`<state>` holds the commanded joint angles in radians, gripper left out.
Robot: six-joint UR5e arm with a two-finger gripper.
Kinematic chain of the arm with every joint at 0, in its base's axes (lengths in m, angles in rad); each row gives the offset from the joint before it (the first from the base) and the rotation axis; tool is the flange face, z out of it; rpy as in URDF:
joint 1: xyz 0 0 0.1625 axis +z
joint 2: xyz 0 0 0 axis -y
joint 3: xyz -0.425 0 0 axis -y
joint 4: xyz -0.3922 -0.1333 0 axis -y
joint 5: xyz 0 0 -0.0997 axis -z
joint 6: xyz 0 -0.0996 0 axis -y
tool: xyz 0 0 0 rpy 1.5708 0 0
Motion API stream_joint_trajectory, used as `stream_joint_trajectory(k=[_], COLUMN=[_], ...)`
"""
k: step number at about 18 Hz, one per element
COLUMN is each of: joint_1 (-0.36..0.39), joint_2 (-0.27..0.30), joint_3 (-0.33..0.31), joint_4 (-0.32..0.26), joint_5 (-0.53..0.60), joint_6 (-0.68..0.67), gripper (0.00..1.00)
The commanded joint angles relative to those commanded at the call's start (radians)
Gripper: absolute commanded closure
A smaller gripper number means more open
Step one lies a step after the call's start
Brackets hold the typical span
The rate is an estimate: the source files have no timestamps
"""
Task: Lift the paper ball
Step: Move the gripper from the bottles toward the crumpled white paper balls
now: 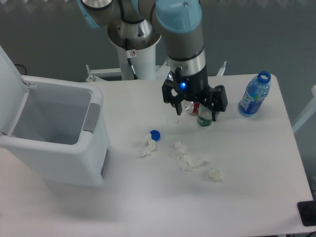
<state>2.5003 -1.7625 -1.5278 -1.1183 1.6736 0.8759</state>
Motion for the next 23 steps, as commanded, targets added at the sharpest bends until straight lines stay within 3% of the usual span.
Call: stream_joint_trajectory(k=[17, 23], joint_1=[0.097, 0.115], joint_2=[-0.078, -0.152], joint_3=[-0.034, 0.023], joint_4=[0.015, 0.038], joint_5=[0.005, -0.005], joint_6=[0.003, -0.241], gripper=[0.0, 0.0])
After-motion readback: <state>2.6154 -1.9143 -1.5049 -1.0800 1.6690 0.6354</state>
